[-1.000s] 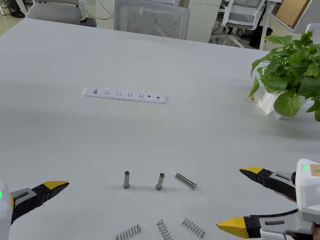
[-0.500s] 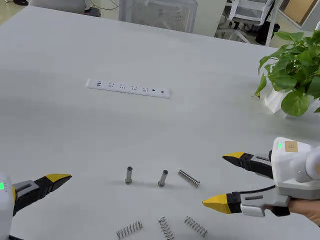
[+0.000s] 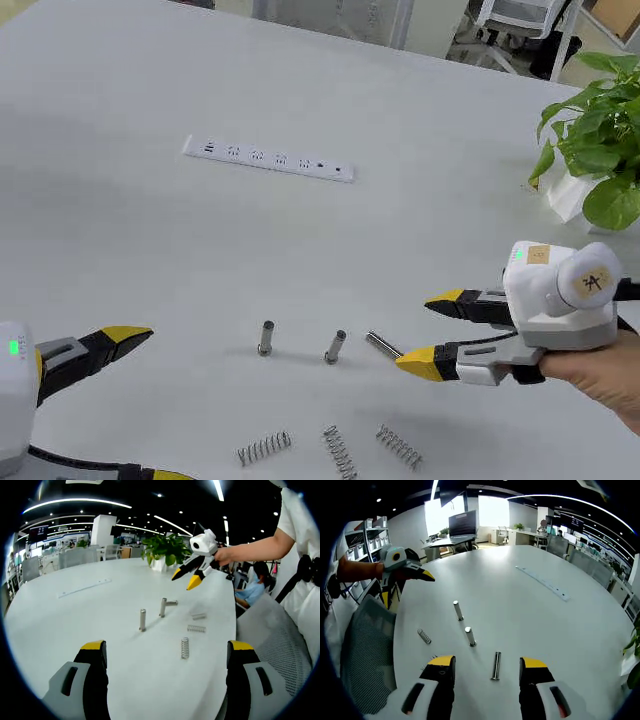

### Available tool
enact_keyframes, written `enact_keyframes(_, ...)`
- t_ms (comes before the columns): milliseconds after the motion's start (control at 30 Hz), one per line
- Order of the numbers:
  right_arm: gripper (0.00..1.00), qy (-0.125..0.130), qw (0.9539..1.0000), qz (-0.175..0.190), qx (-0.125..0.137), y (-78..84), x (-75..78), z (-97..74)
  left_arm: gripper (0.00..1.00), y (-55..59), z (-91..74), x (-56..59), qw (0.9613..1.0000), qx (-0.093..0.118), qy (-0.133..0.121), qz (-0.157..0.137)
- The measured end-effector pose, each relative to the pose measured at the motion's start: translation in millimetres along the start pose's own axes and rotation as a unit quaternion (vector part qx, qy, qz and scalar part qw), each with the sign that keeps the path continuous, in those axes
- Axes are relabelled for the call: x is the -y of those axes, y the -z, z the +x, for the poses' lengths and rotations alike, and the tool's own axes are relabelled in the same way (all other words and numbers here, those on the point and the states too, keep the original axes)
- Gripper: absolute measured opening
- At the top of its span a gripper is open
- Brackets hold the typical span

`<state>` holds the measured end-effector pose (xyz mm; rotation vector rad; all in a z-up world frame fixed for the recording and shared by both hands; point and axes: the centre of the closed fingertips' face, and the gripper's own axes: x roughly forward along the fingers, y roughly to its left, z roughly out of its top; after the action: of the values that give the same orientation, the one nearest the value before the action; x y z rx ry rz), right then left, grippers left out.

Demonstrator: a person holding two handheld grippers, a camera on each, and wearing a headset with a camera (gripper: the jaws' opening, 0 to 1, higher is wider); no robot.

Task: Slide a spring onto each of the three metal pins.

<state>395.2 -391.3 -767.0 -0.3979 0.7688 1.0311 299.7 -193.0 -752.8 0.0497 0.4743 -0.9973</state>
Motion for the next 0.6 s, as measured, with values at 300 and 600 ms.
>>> enact_keyframes(300,0.34,-0.014,0.9987,-0.002,-0.05,1.2,7.5,24.1,0.99,0.1,3.6,0.1,0.9999,0.007,0.002,-0.008)
enact_keyframes(600,0.23,-0.022,0.9944,-0.006,-0.103,11.7,17.5,45.5,0.99,1.1,3.6,-3.7,0.9998,0.013,-0.003,-0.016)
